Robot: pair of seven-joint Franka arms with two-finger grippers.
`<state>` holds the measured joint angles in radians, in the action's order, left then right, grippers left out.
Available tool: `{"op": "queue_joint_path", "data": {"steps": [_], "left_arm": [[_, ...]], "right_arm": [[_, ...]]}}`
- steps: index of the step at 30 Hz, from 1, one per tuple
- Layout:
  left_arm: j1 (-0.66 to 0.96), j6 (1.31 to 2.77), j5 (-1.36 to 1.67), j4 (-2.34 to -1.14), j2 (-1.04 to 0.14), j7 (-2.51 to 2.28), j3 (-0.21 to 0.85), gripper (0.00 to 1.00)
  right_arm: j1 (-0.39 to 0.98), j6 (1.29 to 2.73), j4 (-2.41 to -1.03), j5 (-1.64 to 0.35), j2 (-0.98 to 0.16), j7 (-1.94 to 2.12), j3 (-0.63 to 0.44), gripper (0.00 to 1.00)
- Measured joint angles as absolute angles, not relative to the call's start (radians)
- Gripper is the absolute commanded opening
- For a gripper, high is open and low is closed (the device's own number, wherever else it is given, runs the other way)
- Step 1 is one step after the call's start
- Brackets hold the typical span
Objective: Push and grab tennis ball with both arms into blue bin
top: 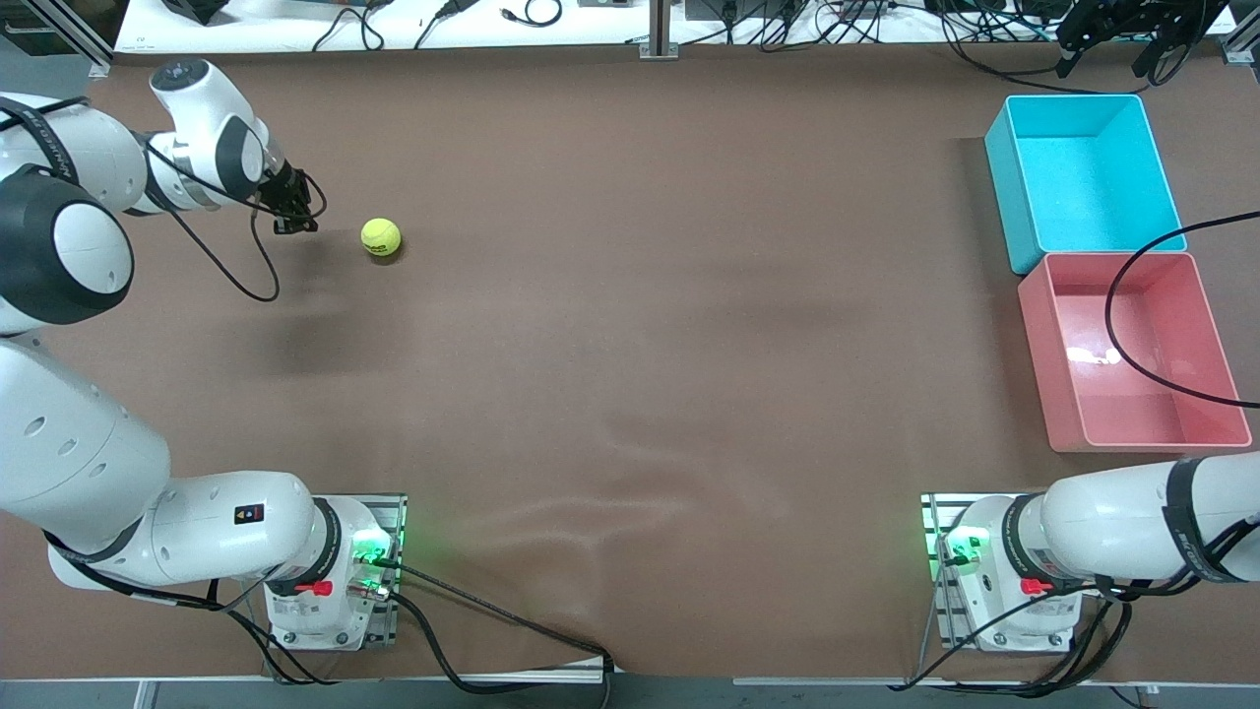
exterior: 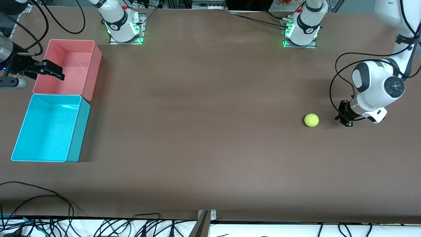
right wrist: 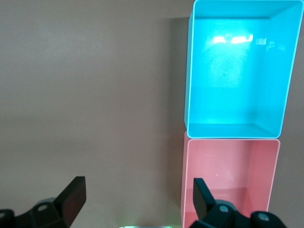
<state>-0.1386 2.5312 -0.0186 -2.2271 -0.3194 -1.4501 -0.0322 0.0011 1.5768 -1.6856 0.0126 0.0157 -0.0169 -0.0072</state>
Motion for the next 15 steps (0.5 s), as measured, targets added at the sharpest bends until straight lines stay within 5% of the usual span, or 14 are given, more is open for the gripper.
{"op": "queue_joint_path", "data": {"steps": [15], "left_arm": [[-0.125, 2.597, -0.019, -2.244, -0.374, -1.465, -0.021, 0.0]], "right_arm": [[0.001, 1.577, -1.686, 0.013, 0.015, -0.017, -0.007, 1.0]]}}
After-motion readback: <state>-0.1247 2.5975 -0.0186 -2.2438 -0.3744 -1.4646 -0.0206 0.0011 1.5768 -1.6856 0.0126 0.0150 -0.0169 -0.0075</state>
